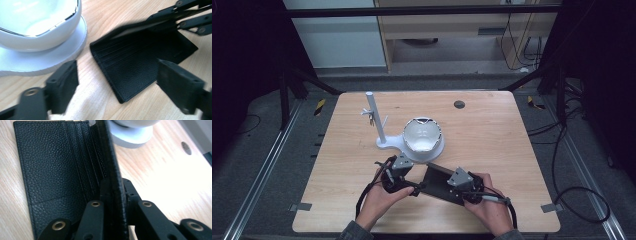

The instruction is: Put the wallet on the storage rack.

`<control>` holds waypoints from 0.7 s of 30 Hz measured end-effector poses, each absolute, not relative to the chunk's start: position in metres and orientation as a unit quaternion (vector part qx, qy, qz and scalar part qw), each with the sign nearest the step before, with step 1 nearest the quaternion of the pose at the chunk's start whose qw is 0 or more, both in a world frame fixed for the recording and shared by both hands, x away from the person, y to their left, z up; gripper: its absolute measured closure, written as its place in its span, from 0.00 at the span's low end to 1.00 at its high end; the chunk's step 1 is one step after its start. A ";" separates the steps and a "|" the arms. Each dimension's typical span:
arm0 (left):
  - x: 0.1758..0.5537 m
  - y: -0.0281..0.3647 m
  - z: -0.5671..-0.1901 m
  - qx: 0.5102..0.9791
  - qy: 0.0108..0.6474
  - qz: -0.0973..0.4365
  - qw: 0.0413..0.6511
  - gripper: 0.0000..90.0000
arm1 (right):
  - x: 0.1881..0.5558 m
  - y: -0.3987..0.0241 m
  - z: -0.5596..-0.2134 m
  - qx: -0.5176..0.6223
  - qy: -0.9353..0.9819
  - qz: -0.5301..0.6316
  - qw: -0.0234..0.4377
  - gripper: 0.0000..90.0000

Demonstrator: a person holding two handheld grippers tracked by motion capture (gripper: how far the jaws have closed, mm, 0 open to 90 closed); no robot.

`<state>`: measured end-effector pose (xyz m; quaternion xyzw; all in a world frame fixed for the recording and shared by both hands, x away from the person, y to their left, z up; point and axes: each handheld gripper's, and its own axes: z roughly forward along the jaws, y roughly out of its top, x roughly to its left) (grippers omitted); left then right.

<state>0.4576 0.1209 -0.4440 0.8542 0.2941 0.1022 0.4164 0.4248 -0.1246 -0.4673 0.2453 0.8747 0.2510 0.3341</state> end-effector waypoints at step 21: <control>0.474 0.093 -0.440 0.867 0.266 0.078 0.413 0.16 | 0.413 -0.167 -0.452 0.277 0.806 0.395 0.343 0.93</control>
